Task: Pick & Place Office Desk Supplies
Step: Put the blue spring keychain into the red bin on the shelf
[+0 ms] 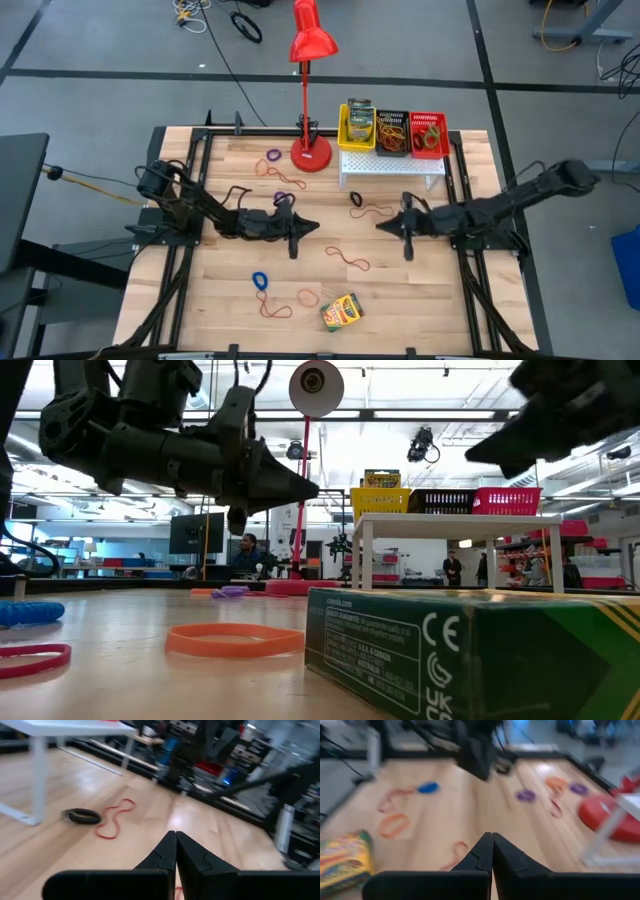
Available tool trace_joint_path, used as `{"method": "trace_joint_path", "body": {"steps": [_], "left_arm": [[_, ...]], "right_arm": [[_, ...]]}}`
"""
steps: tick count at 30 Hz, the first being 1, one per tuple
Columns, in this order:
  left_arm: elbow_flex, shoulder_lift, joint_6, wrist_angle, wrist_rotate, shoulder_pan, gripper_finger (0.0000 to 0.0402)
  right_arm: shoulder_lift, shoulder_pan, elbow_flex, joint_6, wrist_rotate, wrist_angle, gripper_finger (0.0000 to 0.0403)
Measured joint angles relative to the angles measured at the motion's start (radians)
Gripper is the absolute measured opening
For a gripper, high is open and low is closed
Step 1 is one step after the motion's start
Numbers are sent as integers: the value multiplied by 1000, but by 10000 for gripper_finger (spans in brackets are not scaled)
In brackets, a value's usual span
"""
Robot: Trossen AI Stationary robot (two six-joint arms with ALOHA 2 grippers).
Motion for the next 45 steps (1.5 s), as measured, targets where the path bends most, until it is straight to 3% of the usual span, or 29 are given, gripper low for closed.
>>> {"method": "trace_joint_path", "body": {"steps": [5,11,13,18,22,27,32,45], "left_arm": [[15,-121,6,-174,137,16,7],[93,-369,21,-752,118,7,14],[150,-413,-22,-960,161,2,12],[320,-414,-97,-1444,199,-69,13],[405,-363,-241,-1731,218,-135,59],[417,-316,-395,-1819,237,-226,127],[417,-260,-442,-1824,225,-314,163],[421,-51,-448,-1830,232,-359,158]], "right_arm": [[-1,70,-124,-24,0,260,6],[-1,91,-197,-26,1,365,6],[0,91,-197,-25,1,368,7],[0,91,-197,-28,1,379,7],[0,91,-197,-27,24,379,7],[0,91,-197,-28,26,378,7],[0,91,-197,-28,26,372,7],[0,91,-197,-28,26,370,7]]}}
